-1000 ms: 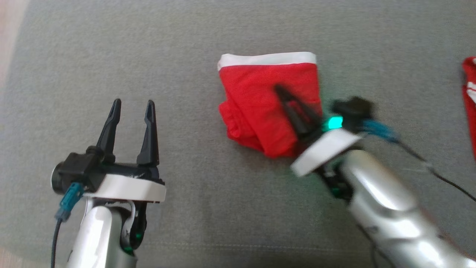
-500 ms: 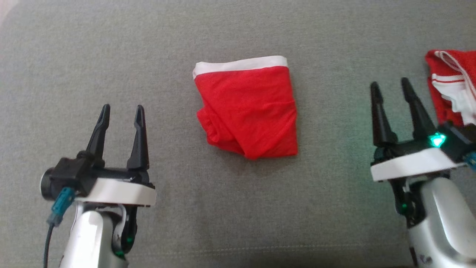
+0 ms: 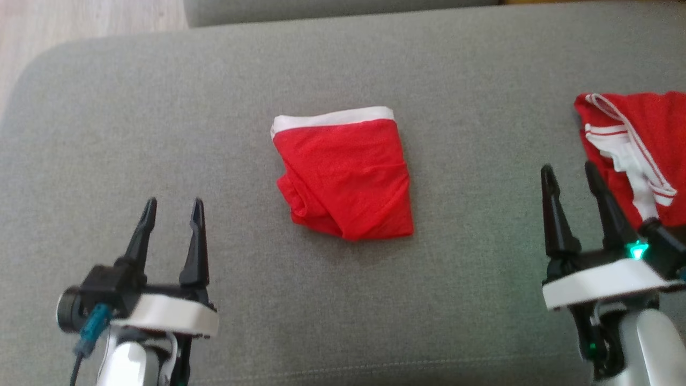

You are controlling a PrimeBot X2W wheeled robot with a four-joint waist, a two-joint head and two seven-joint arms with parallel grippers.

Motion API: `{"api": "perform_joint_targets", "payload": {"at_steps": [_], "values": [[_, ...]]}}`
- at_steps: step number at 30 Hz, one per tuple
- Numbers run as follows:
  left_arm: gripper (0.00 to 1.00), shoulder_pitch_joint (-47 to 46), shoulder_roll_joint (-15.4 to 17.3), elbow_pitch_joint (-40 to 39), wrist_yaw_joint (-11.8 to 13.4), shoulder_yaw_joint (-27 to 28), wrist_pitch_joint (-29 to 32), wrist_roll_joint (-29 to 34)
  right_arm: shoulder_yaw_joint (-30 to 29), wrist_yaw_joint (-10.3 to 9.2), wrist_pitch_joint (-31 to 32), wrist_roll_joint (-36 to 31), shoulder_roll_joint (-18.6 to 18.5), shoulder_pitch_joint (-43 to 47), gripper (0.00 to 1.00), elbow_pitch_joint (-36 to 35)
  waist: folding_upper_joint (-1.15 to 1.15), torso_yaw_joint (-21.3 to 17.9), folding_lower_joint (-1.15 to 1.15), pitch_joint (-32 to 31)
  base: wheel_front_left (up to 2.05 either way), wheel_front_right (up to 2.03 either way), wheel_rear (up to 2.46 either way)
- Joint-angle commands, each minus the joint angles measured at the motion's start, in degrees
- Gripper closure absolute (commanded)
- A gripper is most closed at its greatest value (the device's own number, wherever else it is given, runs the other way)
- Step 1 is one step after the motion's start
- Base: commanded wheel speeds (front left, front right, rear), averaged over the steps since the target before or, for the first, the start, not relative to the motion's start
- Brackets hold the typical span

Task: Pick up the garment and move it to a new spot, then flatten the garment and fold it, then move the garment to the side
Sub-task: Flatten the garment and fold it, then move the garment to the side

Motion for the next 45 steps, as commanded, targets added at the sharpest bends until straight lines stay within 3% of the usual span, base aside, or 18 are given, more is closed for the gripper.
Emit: {"api": "perform_joint_targets", "payload": {"at_steps": [1, 13, 45], "values": [[0.00, -0.4, 1.0, -1.9, 0.4, 2.0, -0.1, 0.4, 1.0, -0.05, 0.6, -0.7, -0.2, 0.2, 0.00, -2.7, 0.00, -0.1, 0.00, -1.3, 0.00, 0.00, 0.00], [0.00, 3.8, 1.5, -2.2, 1.4, 1.7, 1.1, -0.2, 0.0, -0.05, 4.6, -0.8, -0.3, 5.4, 0.00, -6.3, 0.00, -0.2, 0.00, -5.6, 0.00, 0.00, 0.00], [0.00, 2.8, 2.0, -2.2, 2.8, 0.5, 0.8, -1.0, -1.3, -0.05, 6.8, -1.9, 0.1, 5.8, 0.00, -8.8, 0.00, 0.7, 0.00, -4.4, 0.00, 0.00, 0.00]]}}
